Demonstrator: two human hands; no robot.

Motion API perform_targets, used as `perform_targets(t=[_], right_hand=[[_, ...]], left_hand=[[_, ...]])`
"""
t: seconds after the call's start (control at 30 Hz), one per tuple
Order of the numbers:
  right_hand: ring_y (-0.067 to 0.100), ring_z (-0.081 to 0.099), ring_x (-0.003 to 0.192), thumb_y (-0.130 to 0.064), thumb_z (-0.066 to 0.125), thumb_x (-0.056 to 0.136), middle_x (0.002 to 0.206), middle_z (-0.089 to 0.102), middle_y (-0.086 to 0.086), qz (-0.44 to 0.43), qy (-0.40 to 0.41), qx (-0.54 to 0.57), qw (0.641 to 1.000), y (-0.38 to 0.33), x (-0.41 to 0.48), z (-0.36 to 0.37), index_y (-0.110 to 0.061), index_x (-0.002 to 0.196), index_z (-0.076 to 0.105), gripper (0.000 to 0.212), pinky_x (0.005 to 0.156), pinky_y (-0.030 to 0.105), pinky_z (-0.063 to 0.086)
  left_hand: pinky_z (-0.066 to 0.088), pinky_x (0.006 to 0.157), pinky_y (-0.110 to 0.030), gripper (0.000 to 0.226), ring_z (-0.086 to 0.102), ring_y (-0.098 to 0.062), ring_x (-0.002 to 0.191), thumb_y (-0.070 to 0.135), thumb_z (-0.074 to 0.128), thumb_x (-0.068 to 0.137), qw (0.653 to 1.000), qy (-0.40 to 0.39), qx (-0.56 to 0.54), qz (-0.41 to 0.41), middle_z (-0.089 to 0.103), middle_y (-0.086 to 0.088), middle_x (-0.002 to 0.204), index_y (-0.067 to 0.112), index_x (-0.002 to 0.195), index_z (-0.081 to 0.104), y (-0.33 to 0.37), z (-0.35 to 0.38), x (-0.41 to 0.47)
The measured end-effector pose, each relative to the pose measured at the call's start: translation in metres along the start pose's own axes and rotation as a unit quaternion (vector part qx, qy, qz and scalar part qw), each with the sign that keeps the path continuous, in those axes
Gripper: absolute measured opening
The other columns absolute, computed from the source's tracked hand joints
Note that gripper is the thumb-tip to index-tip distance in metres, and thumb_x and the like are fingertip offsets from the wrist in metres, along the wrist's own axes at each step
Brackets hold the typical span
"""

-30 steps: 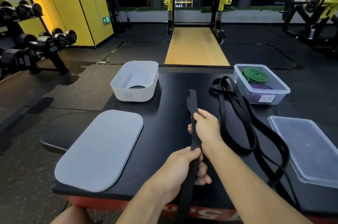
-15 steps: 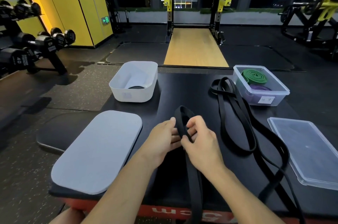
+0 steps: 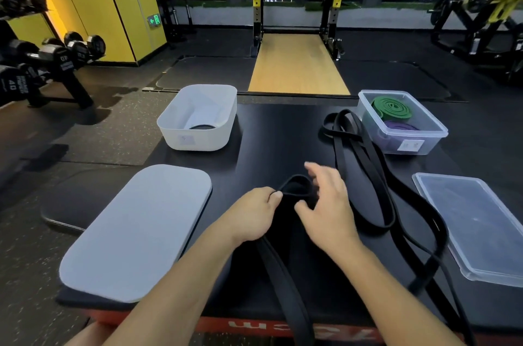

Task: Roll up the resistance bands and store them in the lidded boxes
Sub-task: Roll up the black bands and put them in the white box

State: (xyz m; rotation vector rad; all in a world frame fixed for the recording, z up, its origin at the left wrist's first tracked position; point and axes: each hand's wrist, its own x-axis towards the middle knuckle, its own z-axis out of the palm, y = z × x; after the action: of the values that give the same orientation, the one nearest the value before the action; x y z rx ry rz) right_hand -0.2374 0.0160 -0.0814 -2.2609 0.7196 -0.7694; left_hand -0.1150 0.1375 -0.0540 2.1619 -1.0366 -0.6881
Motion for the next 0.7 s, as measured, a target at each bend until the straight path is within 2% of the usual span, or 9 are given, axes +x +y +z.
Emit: perform_targets(t=[0.03, 0.07, 0.13, 0.23, 0.33, 0.43, 0.5, 0.6, 0.7], right_hand=[[0.008, 0.041, 0.130, -0.012, 0.070, 0.085, 0.143, 0.043, -0.017, 0.016, -0.048, -0.005, 0.999, 0.004, 0.007, -0.002, -0.032, 0.150, 0.042, 0.073, 0.102, 0.027, 0.041], [0.007, 0.036, 0.136, -0.013, 0.070, 0.088, 0.148, 0.041, -0.017, 0.026, -0.085, 0.003, 0.996, 0.008, 0.013, -0.003, -0.030, 0.156, 0.036, 0.078, 0.106, 0.026, 0.037], [0.006, 0.043, 0.134, -0.018, 0.073, 0.090, 0.137, 0.051, -0.019, 0.031, -0.102, 0.035, 0.994, 0.015, 0.022, -0.001, -0.031, 0.155, 0.039, 0.074, 0.109, 0.028, 0.039], [0.008, 0.056, 0.116, -0.029, 0.081, 0.087, 0.110, 0.058, -0.019, 0.051, -0.055, 0.055, 0.996, 0.022, 0.024, 0.003, -0.030, 0.134, 0.063, 0.051, 0.104, 0.031, 0.046], [0.008, 0.059, 0.096, -0.042, 0.081, 0.085, 0.094, 0.060, -0.015, 0.030, -0.057, -0.007, 0.998, 0.024, 0.020, 0.009, -0.032, 0.101, 0.073, 0.020, 0.090, 0.037, 0.052], [0.007, 0.058, 0.096, -0.049, 0.077, 0.087, 0.094, 0.059, -0.016, 0.007, -0.087, -0.024, 0.996, 0.023, 0.016, 0.008, -0.034, 0.103, 0.074, 0.022, 0.087, 0.036, 0.052], [0.003, 0.060, 0.098, -0.044, 0.076, 0.088, 0.101, 0.060, -0.019, -0.010, -0.102, 0.018, 0.995, 0.023, 0.013, 0.003, -0.036, 0.114, 0.074, 0.027, 0.087, 0.029, 0.051], [-0.001, 0.059, 0.094, -0.023, 0.075, 0.091, 0.105, 0.061, -0.021, -0.016, -0.119, 0.067, 0.990, 0.024, 0.011, -0.003, -0.034, 0.122, 0.073, 0.032, 0.083, 0.011, 0.043], [-0.002, 0.060, 0.088, -0.011, 0.074, 0.091, 0.097, 0.064, -0.018, 0.005, -0.072, 0.067, 0.995, 0.025, 0.013, 0.001, -0.028, 0.113, 0.078, 0.029, 0.078, 0.006, 0.041]], left_hand=[[0.043, 0.069, -0.035, 0.039, 0.044, -0.016, 0.071, 0.037, 0.034, 0.113, 1.000, -0.006, 0.016, 0.010, 0.046, -0.001, 0.077, 0.014, 0.083, 0.045, -0.001, -0.001, 0.000], [0.046, 0.070, -0.038, 0.039, 0.045, -0.015, 0.070, 0.038, 0.034, 0.113, 1.000, -0.012, 0.018, 0.015, 0.046, 0.000, 0.077, 0.014, 0.084, 0.045, -0.003, -0.002, 0.001], [0.053, 0.074, -0.045, 0.039, 0.044, -0.011, 0.064, 0.038, 0.035, 0.113, 1.000, -0.023, 0.002, 0.014, 0.045, 0.003, 0.075, 0.013, 0.084, 0.046, -0.008, -0.005, 0.001], [0.058, 0.075, -0.042, 0.036, 0.046, -0.002, 0.053, 0.036, 0.036, 0.113, 0.999, -0.031, -0.023, 0.008, 0.049, 0.007, 0.074, 0.012, 0.098, 0.058, -0.014, -0.011, 0.002], [0.053, 0.072, -0.036, 0.032, 0.060, -0.008, 0.065, 0.037, 0.033, 0.113, 0.998, 0.021, 0.053, 0.002, 0.059, 0.008, 0.080, 0.024, 0.102, 0.059, -0.016, -0.012, 0.004], [0.041, 0.068, -0.039, 0.034, 0.059, -0.022, 0.078, 0.039, 0.029, 0.113, 0.986, 0.109, 0.128, -0.013, 0.057, 0.006, 0.080, 0.023, 0.093, 0.050, -0.014, -0.004, 0.007], [0.038, 0.070, -0.039, 0.033, 0.055, -0.024, 0.088, 0.038, 0.028, 0.113, 0.972, 0.157, 0.174, -0.016, 0.057, 0.006, 0.089, 0.022, 0.093, 0.050, -0.016, 0.000, 0.012], [0.038, 0.085, -0.036, 0.035, 0.041, -0.023, 0.101, 0.036, 0.031, 0.113, 0.963, 0.181, 0.200, -0.013, 0.048, 0.003, 0.113, 0.021, 0.110, 0.063, -0.027, 0.004, 0.022], [0.040, 0.098, -0.037, 0.035, 0.044, -0.018, 0.102, 0.035, 0.035, 0.112, 0.981, 0.158, 0.110, 0.000, 0.042, 0.008, 0.105, 0.024, 0.117, 0.068, -0.040, 0.005, 0.025]])
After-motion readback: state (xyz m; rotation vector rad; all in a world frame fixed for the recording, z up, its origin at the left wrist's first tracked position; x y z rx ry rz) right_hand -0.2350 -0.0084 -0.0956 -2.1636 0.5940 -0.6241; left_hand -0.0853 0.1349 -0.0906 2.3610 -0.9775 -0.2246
